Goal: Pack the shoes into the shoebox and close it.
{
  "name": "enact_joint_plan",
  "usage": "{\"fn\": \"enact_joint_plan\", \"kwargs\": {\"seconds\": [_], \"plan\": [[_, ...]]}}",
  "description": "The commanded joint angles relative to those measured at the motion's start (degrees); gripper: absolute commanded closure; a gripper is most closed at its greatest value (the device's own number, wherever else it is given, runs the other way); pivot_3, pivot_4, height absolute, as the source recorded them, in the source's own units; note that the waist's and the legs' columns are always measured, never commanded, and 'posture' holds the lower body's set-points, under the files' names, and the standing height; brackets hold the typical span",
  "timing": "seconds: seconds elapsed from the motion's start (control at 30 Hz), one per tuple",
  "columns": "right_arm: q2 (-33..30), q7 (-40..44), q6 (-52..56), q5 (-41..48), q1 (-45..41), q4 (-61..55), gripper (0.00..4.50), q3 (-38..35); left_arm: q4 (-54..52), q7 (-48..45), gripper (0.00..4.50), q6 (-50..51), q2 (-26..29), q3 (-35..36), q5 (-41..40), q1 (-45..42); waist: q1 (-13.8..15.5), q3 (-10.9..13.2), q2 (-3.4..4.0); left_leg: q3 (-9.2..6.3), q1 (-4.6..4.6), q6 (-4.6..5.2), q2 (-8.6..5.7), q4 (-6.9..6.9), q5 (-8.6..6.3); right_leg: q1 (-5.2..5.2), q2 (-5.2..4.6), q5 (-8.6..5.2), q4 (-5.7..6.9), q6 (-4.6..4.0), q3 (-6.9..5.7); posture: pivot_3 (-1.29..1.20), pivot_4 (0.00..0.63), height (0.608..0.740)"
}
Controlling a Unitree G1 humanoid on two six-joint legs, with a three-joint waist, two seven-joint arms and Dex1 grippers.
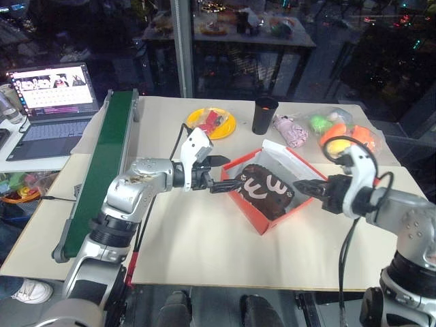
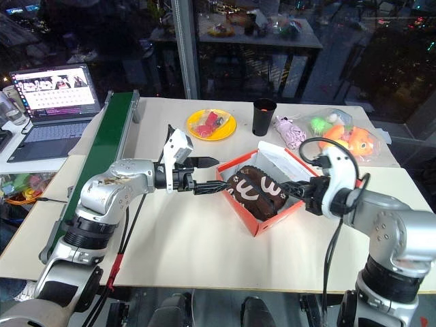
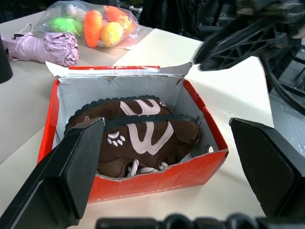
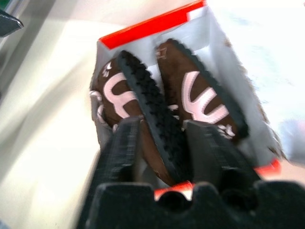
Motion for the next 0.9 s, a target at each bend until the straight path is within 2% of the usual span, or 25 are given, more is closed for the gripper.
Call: {"fn": "enact_joint_plan", "kwargs": {"seconds": [0.03,0.13,0.27,0.37,0.5,0.63,0.9], "plan": [[1.89,-1.86,0.43,2.57,-1.59,-4.25,4.47,-2.99,0.80,-1.20,0.00,-2.18,-0.75,-0.39,0.77,-2.39,-0.32,0.00,0.00,0.00,0.03,0.00,-0.01,0.01,0.00,0.00,0.00,0.01,0.04,0.00,0.01,0.00,0.150,0.736],[2.47,-2.38,-0.55,3.17,-4.36,-5.24,4.47,1.89,1.89,-0.68,0.00,-2.64,-1.38,-0.48,1.76,-3.04,-0.95,0.03,0.04,-0.01,0.11,0.01,-0.02,0.03,0.01,0.00,0.00,0.00,0.22,0.01,0.05,0.00,0.150,0.736],[-2.02,-2.74,-9.19,0.26,-5.55,0.31,4.47,19.05,2.84,0.71,0.00,-3.11,-1.16,0.88,2.89,-3.12,-1.48,0.04,0.05,-0.01,0.21,0.02,-0.04,0.01,0.01,0.00,0.04,-0.02,0.24,-0.02,0.18,0.00,0.150,0.736],[-4.27,-1.55,-15.99,-1.75,-5.71,6.36,4.47,26.56,1.75,0.67,0.00,-2.89,0.40,1.78,3.00,-2.30,-1.64,0.07,0.03,-0.01,0.19,0.02,-0.04,-0.03,0.01,-0.01,0.05,-0.03,0.23,-0.04,0.18,0.00,0.150,0.736],[-5.12,0.31,-24.09,-4.43,-7.84,15.98,4.47,32.52,-2.21,0.58,0.00,-1.31,4.10,2.96,2.60,0.38,-1.61,0.12,0.03,-0.01,0.16,0.03,-0.07,-0.02,0.02,-0.02,0.04,-0.02,0.24,-0.03,0.21,0.00,0.150,0.736],[-5.09,2.30,-30.18,-6.30,-11.05,24.80,4.47,35.34,-7.66,1.19,0.00,1.85,7.57,4.87,1.28,4.16,-1.70,0.24,0.00,-0.01,0.16,0.03,-0.07,-0.02,0.02,-0.03,0.04,-0.02,0.26,-0.03,0.23,0.00,0.150,0.736],[-2.19,6.53,-39.61,-10.33,-15.99,38.56,4.47,41.83,-14.15,4.85,0.00,6.40,9.56,8.09,-0.21,8.74,-1.37,0.33,-0.10,-0.01,0.17,0.03,-0.07,0.01,0.02,-0.04,0.05,-0.04,0.30,0.01,0.23,0.00,0.150,0.736]]}}
